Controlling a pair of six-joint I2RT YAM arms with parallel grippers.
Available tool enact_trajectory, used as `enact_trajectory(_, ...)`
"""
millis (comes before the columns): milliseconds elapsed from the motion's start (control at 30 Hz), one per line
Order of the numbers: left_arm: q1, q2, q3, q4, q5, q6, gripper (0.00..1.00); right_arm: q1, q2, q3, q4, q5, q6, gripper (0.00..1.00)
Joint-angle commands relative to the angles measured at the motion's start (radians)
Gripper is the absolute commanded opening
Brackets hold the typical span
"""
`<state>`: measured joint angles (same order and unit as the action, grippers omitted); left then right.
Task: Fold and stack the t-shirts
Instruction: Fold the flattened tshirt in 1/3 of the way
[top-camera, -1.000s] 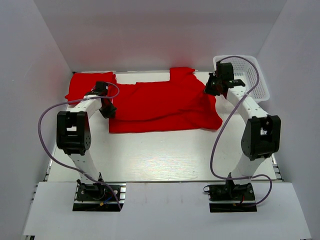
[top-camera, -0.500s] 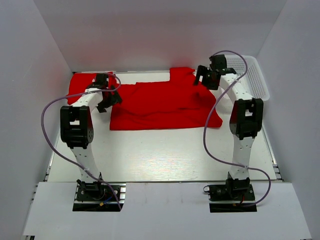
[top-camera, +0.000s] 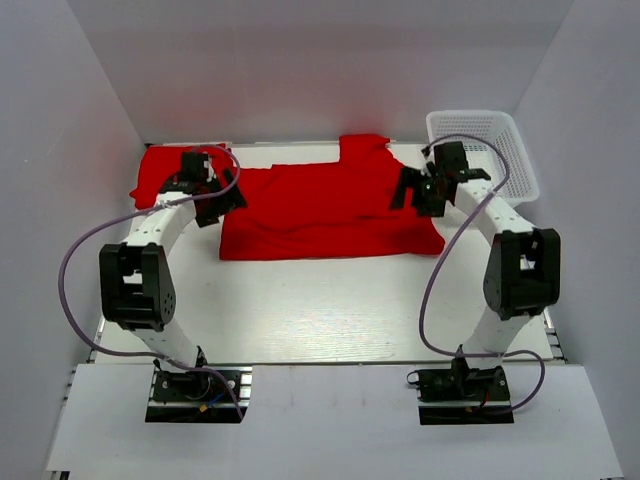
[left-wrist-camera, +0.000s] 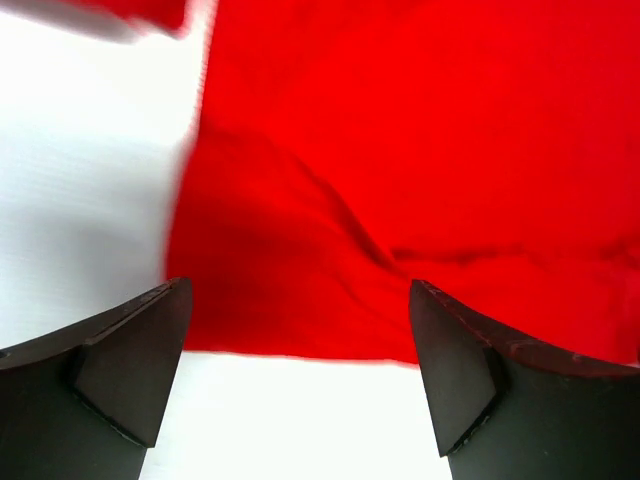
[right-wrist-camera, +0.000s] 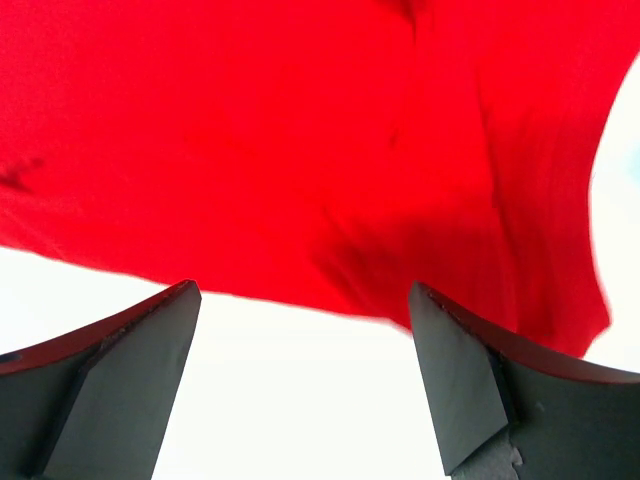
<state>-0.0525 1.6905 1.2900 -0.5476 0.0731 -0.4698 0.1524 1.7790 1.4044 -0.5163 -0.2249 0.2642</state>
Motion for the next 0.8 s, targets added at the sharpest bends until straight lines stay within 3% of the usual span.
enact_trajectory(0,-0.012,-0.008,-0.102,0.081,0.168,0.007,1.0,-0.004,-0.056,-0.085,0.076,-0.024,-0.008,0.9)
enact_trajectory(400,-0.03,0.127,-0.195,0.083,0.159,-0.003,1.0,-0.019,0.092,-0.157,0.153,-0.03,0.01,0.9)
enact_trajectory(600,-0.03,0.031,-0.368,0.038,0.108,-0.023,1.0,-0.039,0.001,-0.422,0.223,0.045,0.078,0.9)
enact_trajectory(767,-0.03,-0.098,-0.5,-0.038,0.12,-0.041,1.0,-0.04,-0.229,-0.717,0.23,0.094,0.18,0.9)
